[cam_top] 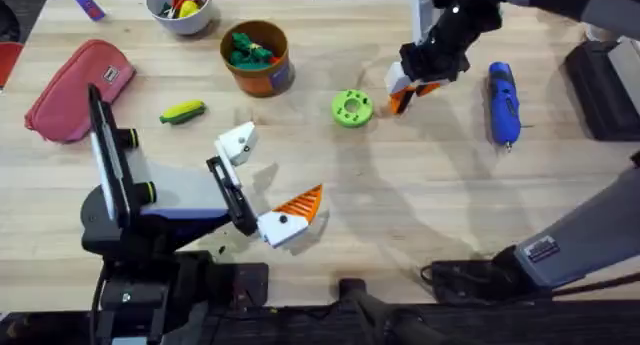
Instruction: Pick up the gripper from the table and insert it into the empty holder that is missing its gripper. Then pick up a screw, insert it into the mounting hole, and use the screwdriver to tighten it. Finally, clean up the table by picking up the vegetable and placing it into the bucket.
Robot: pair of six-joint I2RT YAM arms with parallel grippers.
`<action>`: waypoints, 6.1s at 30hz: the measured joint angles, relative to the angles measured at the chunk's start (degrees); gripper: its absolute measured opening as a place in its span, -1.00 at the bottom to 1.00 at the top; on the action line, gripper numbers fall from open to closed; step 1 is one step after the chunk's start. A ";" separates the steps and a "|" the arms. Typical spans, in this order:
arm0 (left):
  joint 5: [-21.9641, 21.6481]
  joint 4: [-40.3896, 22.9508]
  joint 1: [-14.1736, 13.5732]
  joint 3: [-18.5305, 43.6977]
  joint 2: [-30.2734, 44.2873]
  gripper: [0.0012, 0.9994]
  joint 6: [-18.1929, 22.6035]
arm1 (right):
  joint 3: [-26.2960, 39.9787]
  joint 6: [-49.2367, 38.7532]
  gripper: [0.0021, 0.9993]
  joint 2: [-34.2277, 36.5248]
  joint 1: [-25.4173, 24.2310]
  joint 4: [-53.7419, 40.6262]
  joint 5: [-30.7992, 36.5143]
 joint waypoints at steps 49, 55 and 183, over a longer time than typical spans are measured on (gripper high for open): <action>-0.02 0.00 0.00 0.00 0.00 0.98 0.02 | -21.82 2.18 -0.99 -23.01 -8.09 24.44 -71.86; -0.17 0.02 0.00 0.00 0.02 0.98 0.00 | -28.21 4.41 -0.99 -19.40 -7.71 32.81 -83.11; -2.14 0.26 0.09 0.00 0.02 0.98 -0.20 | -19.03 36.69 -0.99 6.12 15.68 67.13 -85.74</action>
